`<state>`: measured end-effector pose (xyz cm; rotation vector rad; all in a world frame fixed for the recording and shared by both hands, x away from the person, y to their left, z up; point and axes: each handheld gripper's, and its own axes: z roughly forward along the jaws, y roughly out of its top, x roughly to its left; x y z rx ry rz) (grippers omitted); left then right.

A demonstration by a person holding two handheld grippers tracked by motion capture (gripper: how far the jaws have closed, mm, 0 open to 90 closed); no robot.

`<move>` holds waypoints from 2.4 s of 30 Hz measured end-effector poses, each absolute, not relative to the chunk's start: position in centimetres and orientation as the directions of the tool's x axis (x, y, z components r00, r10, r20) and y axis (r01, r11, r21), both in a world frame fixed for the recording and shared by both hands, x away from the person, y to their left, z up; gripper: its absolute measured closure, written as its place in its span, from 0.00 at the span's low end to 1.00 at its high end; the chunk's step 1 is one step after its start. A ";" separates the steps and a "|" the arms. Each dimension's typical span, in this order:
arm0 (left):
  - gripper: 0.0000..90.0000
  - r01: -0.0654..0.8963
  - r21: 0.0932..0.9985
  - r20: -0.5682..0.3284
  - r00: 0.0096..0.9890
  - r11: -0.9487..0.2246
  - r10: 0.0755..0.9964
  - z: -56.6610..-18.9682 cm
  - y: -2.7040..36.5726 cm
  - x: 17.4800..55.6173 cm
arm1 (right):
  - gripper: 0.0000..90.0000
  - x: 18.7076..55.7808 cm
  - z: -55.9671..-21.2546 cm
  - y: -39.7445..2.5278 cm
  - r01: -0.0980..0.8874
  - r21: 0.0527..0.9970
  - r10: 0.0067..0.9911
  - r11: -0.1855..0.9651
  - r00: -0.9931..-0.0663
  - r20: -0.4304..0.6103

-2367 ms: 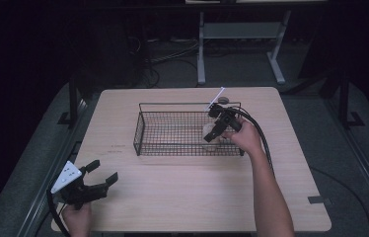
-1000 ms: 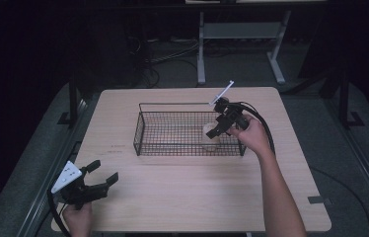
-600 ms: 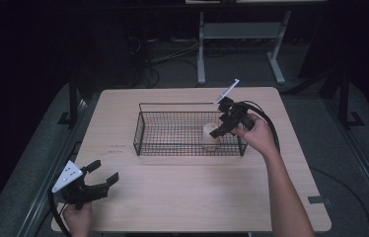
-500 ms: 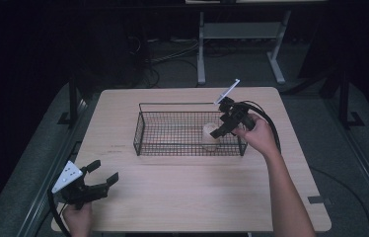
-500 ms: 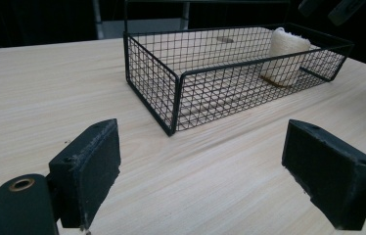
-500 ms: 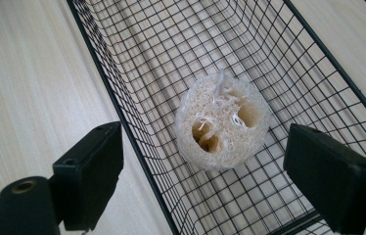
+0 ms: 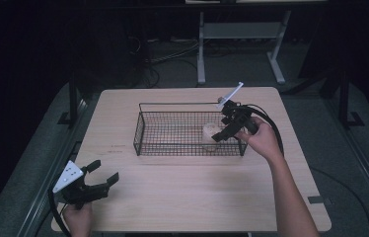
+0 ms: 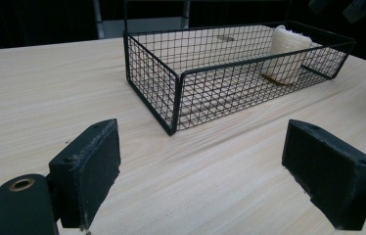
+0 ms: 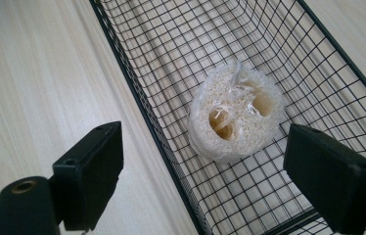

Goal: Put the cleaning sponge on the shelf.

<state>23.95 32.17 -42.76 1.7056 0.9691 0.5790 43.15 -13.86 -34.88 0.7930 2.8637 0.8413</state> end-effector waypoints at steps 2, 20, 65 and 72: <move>0.15 0.324 0.937 -0.077 0.556 -0.131 0.828 -42.8 32.2 24.0 | 0.16 43.0 -34.9 -13.9 0.457 0.519 0.488 0.722 -0.869 0.087; 0.15 0.323 0.937 -0.072 0.556 -0.135 0.828 -42.7 32.1 23.9 | 0.16 41.4 -34.1 -13.7 0.426 0.520 0.456 0.740 -0.886 0.077; 0.15 0.324 0.936 -0.069 0.553 -0.138 0.830 -42.7 32.1 23.9 | 0.16 36.4 -36.5 -15.9 0.415 0.509 0.438 0.754 -0.895 0.081; 0.15 0.322 0.936 -0.066 0.555 -0.141 0.829 -42.7 32.1 23.9 | 0.16 35.6 -37.0 -16.8 0.419 0.521 0.450 0.743 -0.890 0.074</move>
